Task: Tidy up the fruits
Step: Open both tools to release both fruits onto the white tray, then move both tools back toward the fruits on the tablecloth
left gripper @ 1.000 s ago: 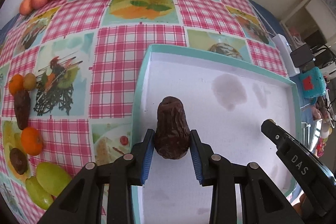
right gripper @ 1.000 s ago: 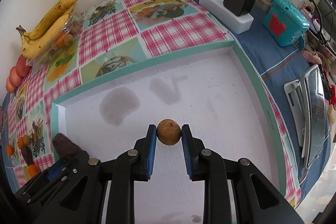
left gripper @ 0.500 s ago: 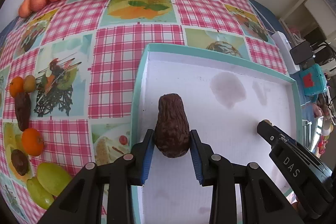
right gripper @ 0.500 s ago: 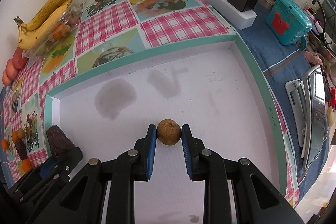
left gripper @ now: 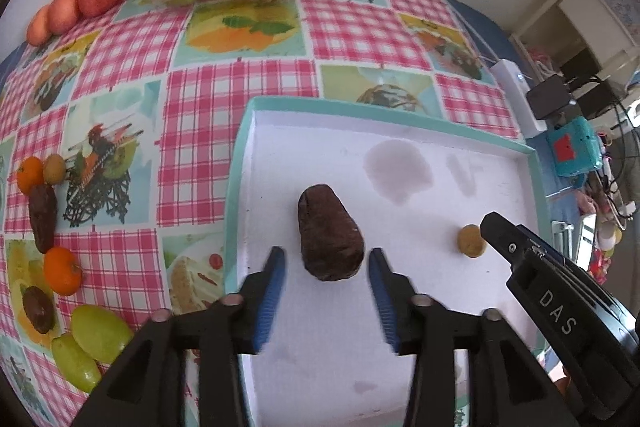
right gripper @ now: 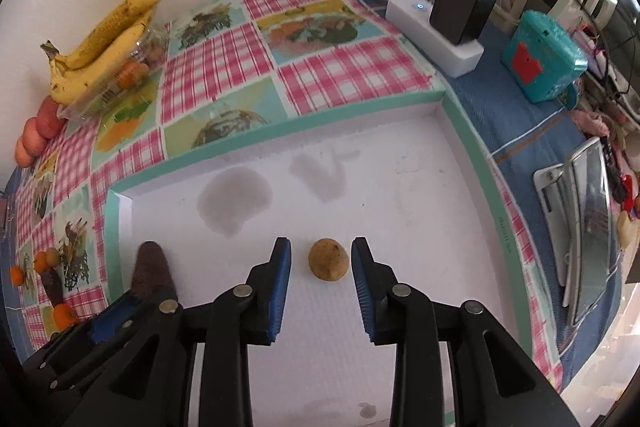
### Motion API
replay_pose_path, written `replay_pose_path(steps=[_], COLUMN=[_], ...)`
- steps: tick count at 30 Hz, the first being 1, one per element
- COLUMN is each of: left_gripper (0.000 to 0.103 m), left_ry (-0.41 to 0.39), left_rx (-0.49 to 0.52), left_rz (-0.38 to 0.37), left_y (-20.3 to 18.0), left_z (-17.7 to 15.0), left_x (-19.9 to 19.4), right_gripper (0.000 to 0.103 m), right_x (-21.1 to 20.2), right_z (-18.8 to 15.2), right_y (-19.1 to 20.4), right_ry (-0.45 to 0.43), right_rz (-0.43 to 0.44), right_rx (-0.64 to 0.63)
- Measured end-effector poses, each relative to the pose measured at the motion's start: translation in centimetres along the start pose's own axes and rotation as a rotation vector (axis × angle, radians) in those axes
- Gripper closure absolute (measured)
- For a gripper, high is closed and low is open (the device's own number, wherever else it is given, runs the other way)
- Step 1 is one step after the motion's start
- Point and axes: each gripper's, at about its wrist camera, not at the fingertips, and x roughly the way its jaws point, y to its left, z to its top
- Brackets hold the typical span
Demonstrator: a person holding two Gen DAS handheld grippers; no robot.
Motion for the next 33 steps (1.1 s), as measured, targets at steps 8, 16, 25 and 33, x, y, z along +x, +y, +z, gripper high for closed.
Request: replay_pose_path(steps=[8, 16, 25, 33], left_gripper=[0.04, 0.019, 0.0, 0.0], left_ry=[-0.033, -0.118, -0.157, -0.163], left_rx=[0.013, -0.056, -0.144, -0.186], left_rz=[0.011, 0.119, 0.204, 0.284], left_y=[0.2, 3.7, 9.6, 13.3], left_z=[0.1, 1.0, 1.3, 1.1], left_x=[-1.8, -3.9, -5.6, -6.4], right_gripper=[0.071, 0.05, 0.033, 0.011], right_x=[-1.8, -1.5, -1.4, -1.1], right_z=[0.6, 0.4, 0.2, -0.1], right_y=[-0.5, -0.7, 0.3, 1.8], right_ry=[-0.047, -0.039, -0.06, -0.067], right_rz=[0.002, -0.007, 0.005, 0.018], right_rx=[0.016, 0.024, -0.007, -0.024])
